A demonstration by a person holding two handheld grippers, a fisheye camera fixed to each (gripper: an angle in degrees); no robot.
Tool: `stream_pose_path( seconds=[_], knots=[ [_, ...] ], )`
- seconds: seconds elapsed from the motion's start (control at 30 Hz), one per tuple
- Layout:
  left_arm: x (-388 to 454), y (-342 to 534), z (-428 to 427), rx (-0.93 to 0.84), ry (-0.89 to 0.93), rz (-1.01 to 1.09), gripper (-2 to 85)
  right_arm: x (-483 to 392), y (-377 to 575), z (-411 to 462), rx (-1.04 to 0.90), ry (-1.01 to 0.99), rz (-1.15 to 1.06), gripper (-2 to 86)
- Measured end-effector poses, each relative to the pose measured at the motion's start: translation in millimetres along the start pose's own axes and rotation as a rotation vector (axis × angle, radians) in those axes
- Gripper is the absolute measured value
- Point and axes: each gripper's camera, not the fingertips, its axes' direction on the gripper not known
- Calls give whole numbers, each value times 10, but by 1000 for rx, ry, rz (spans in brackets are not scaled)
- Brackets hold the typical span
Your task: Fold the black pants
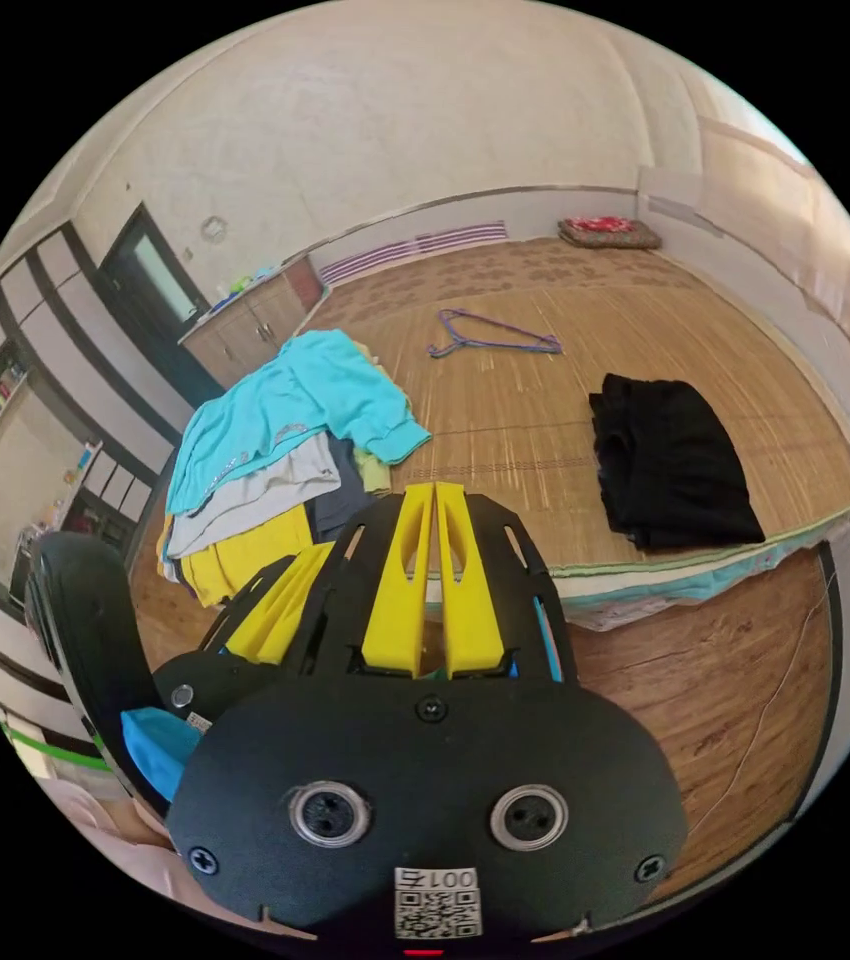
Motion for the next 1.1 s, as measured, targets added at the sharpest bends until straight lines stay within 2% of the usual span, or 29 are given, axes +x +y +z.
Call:
stream_pose_path(
  seconds=[0.23,0.37,0.5,0.63,0.8,1.1],
  knots=[
    [-753,328,-254,55,-208,-79,-16,-834,92,-40,-38,-160,-109,5],
    [-1075,482,-321,68,-115,-107,-15,-1233,123,-50,-42,-224,-142,5],
    [-1366,594,-281,28,51,-147,-13,-1654,107,-43,-11,-140,-163,5],
    [-1592,693,-215,90,100,-148,-14,-2052,100,-61,49,-28,-226,6],
    [-1820,765,-74,68,181,-188,-15,-2515,59,56,48,33,-296,7],
    [-2196,824,296,30,73,-169,-15,-3237,-142,707,-125,-45,-408,6]
  ],
)
